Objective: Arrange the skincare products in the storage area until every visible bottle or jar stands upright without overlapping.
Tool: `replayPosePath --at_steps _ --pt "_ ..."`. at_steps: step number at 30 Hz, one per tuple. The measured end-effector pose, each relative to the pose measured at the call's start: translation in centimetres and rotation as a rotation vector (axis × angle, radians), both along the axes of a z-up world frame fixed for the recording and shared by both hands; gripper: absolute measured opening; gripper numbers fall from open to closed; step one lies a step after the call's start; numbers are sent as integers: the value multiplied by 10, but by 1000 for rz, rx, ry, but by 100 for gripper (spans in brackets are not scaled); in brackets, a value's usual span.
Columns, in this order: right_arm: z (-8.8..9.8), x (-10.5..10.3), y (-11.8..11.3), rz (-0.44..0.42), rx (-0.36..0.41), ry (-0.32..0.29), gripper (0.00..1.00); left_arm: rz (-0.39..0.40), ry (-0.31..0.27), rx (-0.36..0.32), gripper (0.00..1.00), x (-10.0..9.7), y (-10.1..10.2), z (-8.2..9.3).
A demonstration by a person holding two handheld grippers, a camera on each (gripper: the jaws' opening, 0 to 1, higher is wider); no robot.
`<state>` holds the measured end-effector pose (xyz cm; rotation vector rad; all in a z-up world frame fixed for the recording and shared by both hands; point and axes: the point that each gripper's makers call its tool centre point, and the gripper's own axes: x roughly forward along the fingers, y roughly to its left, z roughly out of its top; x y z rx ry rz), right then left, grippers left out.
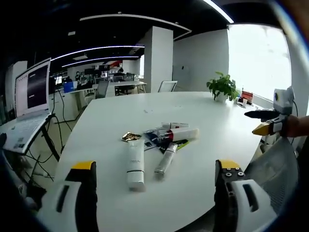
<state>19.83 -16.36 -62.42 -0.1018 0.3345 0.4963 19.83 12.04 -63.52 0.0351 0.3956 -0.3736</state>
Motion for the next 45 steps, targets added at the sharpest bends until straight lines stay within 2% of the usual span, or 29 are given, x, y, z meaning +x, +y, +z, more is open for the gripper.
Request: replayPosePath --at_steps 13,23,29,33,36,39,45 --pt "0 2 1 2 -7 9 92 -10 5 2 94 0 -2 -1" --pt "4 1 8 35 23 28 89 -6 14 0 94 0 -1 -2" --pt "1 2 15 83 24 45 89 32 26 12 93 1 5 -4" --pt "0 2 20 133 24 64 86 20 8 -14 97 3 3 -1" --pt "1 5 19 165 12 68 83 32 41 19 95 3 6 -8" --pt "1 12 15 176 12 68 84 24 15 16 95 3 4 -3" --pt "4 25 15 181 -12 76 84 14 44 8 94 4 5 -9"
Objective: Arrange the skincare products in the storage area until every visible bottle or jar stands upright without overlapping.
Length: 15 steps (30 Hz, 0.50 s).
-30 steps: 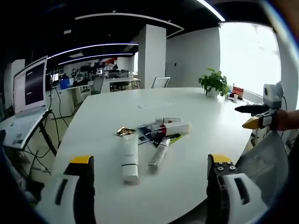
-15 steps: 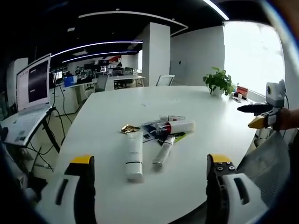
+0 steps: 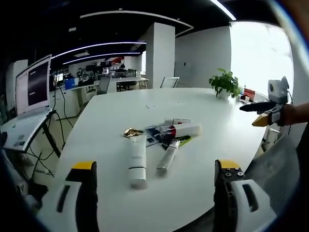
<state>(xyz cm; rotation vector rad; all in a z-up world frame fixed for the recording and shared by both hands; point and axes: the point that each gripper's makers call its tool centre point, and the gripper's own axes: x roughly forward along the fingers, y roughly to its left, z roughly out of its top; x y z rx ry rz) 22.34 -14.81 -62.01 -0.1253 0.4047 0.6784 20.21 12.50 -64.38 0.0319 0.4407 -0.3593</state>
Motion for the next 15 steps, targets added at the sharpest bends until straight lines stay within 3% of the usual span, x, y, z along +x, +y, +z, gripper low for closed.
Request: replayPosePath --at_steps 12,15 --pt "-1 42 12 94 -96 -11 79 -39 11 -11 92 -3 -6 -1" --pt "-4 53 18 130 -80 11 74 -36 15 -21 92 -3 -6 -1"
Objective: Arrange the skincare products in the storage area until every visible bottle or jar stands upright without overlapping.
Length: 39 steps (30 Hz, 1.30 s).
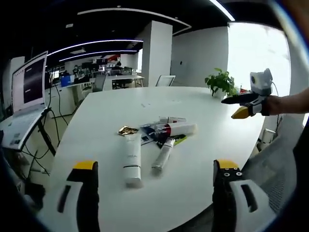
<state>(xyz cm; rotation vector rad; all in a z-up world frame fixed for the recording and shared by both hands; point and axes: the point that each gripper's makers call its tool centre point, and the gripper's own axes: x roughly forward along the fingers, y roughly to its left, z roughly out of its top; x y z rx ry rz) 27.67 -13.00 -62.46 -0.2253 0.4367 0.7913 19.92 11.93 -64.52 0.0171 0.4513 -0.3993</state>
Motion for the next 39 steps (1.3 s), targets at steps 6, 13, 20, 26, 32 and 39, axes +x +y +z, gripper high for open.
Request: replayPosePath --at_steps 6,13,20,26,32,39 --pt "-19 18 10 73 -87 28 70 26 -3 -18 91 2 5 1" --pt "-31 44 24 150 -149 50 64 14 0 1 90 3 5 -1" --pt "-51 61 38 223 -210 92 59 15 7 1 89 4 5 -3" --pt "-65 71 47 279 -257 129 55 14 12 -6 89 3 3 -3" --pt "-81 81 58 300 -257 175 51 18 17 -10 88 3 4 -4" --pt "-95 92 67 333 -289 193 49 18 24 1 86 3 3 -6"
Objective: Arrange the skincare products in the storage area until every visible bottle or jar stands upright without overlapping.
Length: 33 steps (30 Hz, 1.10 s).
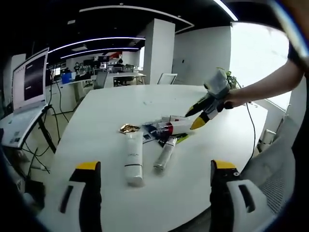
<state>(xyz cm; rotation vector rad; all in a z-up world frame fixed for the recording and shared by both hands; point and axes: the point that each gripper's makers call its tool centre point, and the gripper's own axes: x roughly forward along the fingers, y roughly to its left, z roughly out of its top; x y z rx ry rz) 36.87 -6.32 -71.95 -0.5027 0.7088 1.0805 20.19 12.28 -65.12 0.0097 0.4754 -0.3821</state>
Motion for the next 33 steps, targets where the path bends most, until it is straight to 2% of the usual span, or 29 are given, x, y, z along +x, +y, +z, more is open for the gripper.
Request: replayPosePath --at_steps 5,8,10,15,33 --pt "-5 4 12 56 -44 -9 43 4 1 0 85 0 0 0" --pt "-5 5 17 82 -46 7 41 9 2 -1 85 0 1 1" --pt "-8 10 20 109 -79 -8 40 13 0 0 85 0 2 1" --pt "-16 10 27 177 -132 2 34 18 0 1 84 0 3 1" --pt "-38 17 29 244 -258 11 30 42 -14 -7 84 1 7 3"
